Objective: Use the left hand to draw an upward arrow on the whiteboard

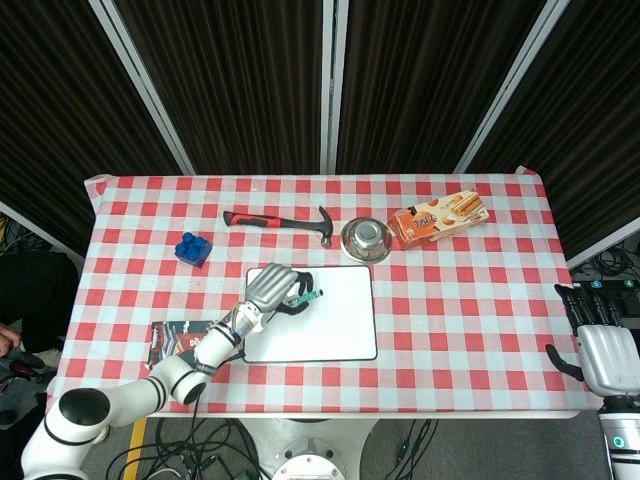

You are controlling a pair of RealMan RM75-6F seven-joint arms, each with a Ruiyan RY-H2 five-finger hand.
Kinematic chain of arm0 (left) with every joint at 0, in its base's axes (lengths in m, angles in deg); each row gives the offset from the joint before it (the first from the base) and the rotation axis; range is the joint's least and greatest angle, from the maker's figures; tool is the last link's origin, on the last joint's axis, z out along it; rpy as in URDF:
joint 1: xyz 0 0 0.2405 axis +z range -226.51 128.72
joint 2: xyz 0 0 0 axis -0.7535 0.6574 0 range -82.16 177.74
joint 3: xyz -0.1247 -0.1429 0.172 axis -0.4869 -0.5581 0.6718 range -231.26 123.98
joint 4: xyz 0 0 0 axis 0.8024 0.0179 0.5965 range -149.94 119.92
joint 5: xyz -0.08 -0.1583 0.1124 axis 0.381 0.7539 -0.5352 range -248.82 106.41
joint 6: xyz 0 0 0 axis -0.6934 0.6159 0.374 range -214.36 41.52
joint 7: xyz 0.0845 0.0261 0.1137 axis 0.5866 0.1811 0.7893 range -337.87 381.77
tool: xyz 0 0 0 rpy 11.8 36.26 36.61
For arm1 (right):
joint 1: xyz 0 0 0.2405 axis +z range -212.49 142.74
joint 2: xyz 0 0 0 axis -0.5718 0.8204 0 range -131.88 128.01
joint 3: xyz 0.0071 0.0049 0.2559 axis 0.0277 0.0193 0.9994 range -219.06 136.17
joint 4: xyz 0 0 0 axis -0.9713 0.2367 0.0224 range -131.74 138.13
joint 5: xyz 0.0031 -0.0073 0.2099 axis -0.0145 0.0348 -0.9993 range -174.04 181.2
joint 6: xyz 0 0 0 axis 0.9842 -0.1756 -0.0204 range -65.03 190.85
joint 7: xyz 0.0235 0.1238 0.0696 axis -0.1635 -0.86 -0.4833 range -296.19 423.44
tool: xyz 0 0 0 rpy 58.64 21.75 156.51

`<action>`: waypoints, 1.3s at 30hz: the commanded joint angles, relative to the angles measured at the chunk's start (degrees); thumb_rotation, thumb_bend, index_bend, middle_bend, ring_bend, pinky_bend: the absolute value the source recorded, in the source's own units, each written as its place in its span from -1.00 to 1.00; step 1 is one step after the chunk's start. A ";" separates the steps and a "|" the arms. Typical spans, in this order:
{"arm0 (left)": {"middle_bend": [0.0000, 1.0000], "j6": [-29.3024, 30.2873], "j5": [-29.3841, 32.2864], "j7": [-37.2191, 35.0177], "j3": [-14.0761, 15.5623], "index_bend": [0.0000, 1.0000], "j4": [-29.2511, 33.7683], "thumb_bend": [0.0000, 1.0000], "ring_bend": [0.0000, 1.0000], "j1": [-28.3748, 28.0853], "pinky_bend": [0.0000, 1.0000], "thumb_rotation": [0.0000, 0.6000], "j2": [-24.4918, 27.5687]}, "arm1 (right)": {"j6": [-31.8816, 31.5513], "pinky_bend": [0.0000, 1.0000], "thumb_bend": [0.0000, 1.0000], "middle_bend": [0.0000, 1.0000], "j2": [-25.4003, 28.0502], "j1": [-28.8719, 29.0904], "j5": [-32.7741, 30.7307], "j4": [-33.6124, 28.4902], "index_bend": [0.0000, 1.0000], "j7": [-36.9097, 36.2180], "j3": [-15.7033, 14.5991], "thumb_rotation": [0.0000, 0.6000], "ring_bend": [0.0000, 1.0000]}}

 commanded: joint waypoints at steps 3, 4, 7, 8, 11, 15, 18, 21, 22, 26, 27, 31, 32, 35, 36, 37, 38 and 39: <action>0.15 -0.43 0.12 -0.58 0.09 0.10 -1.00 -0.23 0.57 -0.28 0.96 1.00 -0.89 | -0.07 -0.84 -0.60 -0.77 0.16 -0.09 0.02 -0.15 -1.00 0.20 -0.08 1.00 -1.00; 0.15 -0.47 0.14 -0.65 0.07 0.10 -1.12 -0.23 0.57 -0.35 0.96 1.00 -1.11 | -0.14 -0.84 -0.60 -0.77 0.21 -0.14 0.01 -0.19 -1.00 0.23 -0.08 1.00 -1.00; 0.15 -0.95 0.40 -0.98 -0.23 0.10 -0.99 -0.23 0.57 -0.81 0.96 1.00 -1.93 | -0.41 -0.84 -0.60 -0.77 0.49 -0.43 -0.09 -0.28 -1.00 0.23 -0.15 1.00 -1.00; 0.15 -1.10 0.39 -0.99 -0.28 0.10 -0.75 -0.23 0.57 -1.01 0.96 1.00 -2.18 | -0.50 -0.84 -0.60 -0.77 0.58 -0.52 -0.13 -0.30 -1.00 0.20 -0.17 1.00 -1.00; 0.15 -1.42 0.03 -0.53 -0.53 0.10 0.05 -0.23 0.57 -2.08 0.96 1.00 -3.26 | -0.91 -0.84 -0.60 -0.77 0.85 -0.90 -0.15 -0.29 -1.00 -0.01 -0.27 1.00 -1.00; 0.15 -2.09 -0.14 0.55 -1.56 0.10 0.55 -0.23 0.57 -4.17 0.96 1.00 -5.39 | -1.63 -0.84 -0.60 -0.77 1.24 -1.53 -0.28 -0.12 -1.00 -0.59 -0.34 1.00 -1.00; 0.15 -1.76 0.09 1.15 -3.26 0.10 0.88 -0.23 0.57 -5.65 0.96 1.00 -5.96 | -2.31 -0.84 -0.60 -0.77 1.45 -1.97 -0.30 0.11 -1.00 -1.27 -0.25 1.00 -1.00; 0.15 -0.58 0.45 1.54 -4.65 0.10 2.08 -0.23 0.57 -5.92 0.96 1.00 -4.73 | -2.34 -0.84 -0.60 -0.77 1.55 -2.01 -0.10 0.45 -1.00 -1.82 -0.25 1.00 -1.00; 0.15 -0.45 0.62 1.75 -4.79 0.10 2.45 -0.23 0.57 -5.78 0.96 1.00 -4.14 | -2.20 -0.84 -0.60 -0.77 1.54 -1.94 -0.04 0.55 -1.00 -1.92 -0.25 1.00 -1.00; 0.15 -1.02 1.70 3.16 -4.20 0.10 3.30 -0.23 0.57 -4.52 0.96 1.00 -1.72 | -1.39 -0.84 -0.60 -0.77 1.31 -1.39 0.36 0.87 -1.00 -2.26 -0.24 1.00 -1.00; 0.15 -1.11 1.99 3.31 -3.98 0.10 3.34 -0.23 0.57 -4.11 0.96 1.00 -1.44 | -1.27 -0.84 -0.60 -0.77 1.24 -1.29 0.45 0.90 -1.00 -2.26 -0.23 1.00 -1.00; 0.15 -1.20 2.81 3.72 -2.78 0.10 3.08 -0.23 0.57 -2.36 0.96 1.00 -0.68 | -0.82 -0.84 -0.60 -0.77 1.04 -0.93 0.66 0.92 -1.00 -2.04 -0.21 1.00 -1.00; 0.15 -1.11 2.94 3.74 -2.45 0.10 2.90 -0.23 0.57 -1.88 0.96 1.00 -0.57 | -0.71 -0.84 -0.60 -0.77 0.98 -0.83 0.70 0.87 -1.00 -1.91 -0.19 1.00 -1.00; 0.15 -0.97 2.96 3.72 -1.68 0.10 2.39 -0.23 0.57 -1.00 0.96 1.00 -0.27 | -0.49 -0.84 -0.60 -0.77 0.87 -0.61 0.78 0.71 -1.00 -1.65 -0.15 1.00 -1.00; 0.15 -0.92 2.94 3.70 -1.50 0.10 2.20 -0.23 0.57 -0.82 0.96 1.00 -0.22 | -0.43 -0.84 -0.60 -0.77 0.84 -0.56 0.79 0.65 -1.00 -1.56 -0.15 1.00 -1.00; 0.15 -0.88 2.94 3.59 -1.39 0.10 2.05 -0.23 0.57 -0.65 0.96 1.00 -0.21 | -0.38 -0.84 -0.60 -0.77 0.80 -0.52 0.80 0.61 -1.00 -1.45 -0.15 1.00 -1.00; 0.15 -0.86 2.96 3.35 -1.27 0.10 1.87 -0.23 0.57 -0.47 0.96 1.00 -0.23 | -0.32 -0.84 -0.60 -0.77 0.76 -0.48 0.79 0.55 -1.00 -1.34 -0.15 1.00 -1.00; 0.15 -0.86 2.96 3.21 -1.22 0.10 1.71 -0.23 0.57 -0.38 0.96 1.00 -0.27 | -0.27 -0.84 -0.60 -0.77 0.73 -0.44 0.78 0.50 -1.00 -1.26 -0.15 1.00 -1.00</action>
